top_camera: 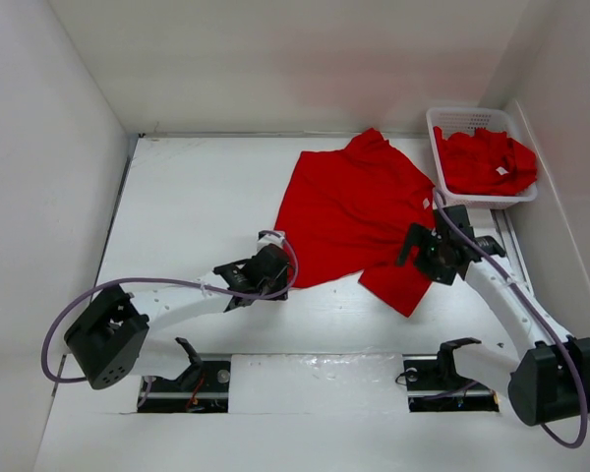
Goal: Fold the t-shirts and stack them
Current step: Flatten out the tshirt
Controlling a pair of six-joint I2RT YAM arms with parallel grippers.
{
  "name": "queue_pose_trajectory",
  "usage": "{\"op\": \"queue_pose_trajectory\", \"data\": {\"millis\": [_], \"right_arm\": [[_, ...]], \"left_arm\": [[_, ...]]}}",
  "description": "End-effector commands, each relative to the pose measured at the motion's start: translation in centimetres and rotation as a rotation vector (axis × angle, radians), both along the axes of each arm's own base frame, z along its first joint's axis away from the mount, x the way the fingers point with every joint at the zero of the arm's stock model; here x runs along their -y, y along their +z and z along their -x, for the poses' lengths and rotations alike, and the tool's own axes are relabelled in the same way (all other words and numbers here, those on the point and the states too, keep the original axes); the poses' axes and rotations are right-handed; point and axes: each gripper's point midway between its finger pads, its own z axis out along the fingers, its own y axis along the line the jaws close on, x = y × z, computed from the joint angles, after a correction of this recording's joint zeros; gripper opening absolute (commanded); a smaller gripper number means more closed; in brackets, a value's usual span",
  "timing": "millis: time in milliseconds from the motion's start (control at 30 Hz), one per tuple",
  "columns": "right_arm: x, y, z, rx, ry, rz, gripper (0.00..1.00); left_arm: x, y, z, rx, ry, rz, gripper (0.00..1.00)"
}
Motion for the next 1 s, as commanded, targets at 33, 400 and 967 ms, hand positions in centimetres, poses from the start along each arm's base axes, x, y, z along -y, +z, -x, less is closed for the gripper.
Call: {"op": "queue_pose_trajectory", "data": {"millis": [33,400,967], "right_arm": [[-1.1,-0.2,0.9,-0.015,-0.004,-0.031,1.00],[-1.5,-1.0,1.1,-0.035,-0.054,-0.037,1.00],[-3.8,-3.7,4.8,-0.115,-0.116,-0.035,1.00]], "left_arm": [[-0.6,-0.4,0.5,-0.016,0.009,-0.023,0.28],[-1.6,-1.5,2.4,-0.112,0.083,-0.016,0.34],[1.6,4.3,0.2,0.011,0.020,0.136,0.00]]}}
